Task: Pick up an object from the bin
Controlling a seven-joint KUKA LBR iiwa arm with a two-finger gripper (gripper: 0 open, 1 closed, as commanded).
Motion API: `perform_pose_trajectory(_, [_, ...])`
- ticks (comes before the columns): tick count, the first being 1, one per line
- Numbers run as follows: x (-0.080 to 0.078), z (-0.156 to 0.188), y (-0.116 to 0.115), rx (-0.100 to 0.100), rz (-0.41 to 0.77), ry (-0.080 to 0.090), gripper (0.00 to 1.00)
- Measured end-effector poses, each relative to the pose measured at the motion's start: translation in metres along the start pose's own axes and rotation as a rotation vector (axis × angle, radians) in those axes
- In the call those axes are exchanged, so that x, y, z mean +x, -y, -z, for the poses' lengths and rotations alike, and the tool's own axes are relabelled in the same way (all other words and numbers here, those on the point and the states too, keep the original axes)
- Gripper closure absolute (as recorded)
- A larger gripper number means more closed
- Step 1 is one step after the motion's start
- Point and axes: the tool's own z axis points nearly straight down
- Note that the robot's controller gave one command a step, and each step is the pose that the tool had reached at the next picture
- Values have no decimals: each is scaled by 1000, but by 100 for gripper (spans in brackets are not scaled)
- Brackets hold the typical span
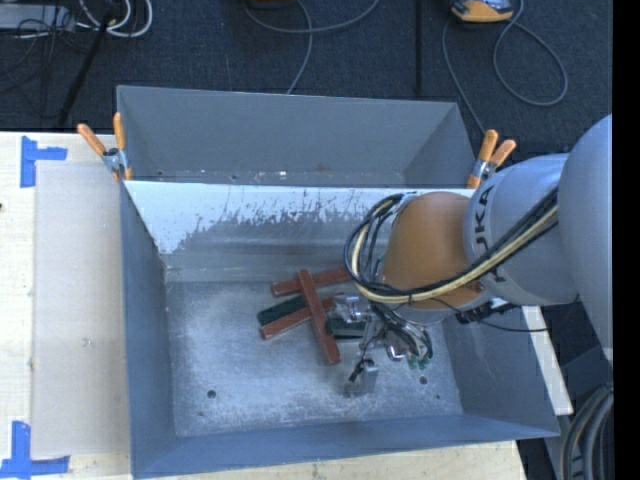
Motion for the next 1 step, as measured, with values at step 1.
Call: perform_pose_trajectory(1, [-1,1,2,3,2,2,100])
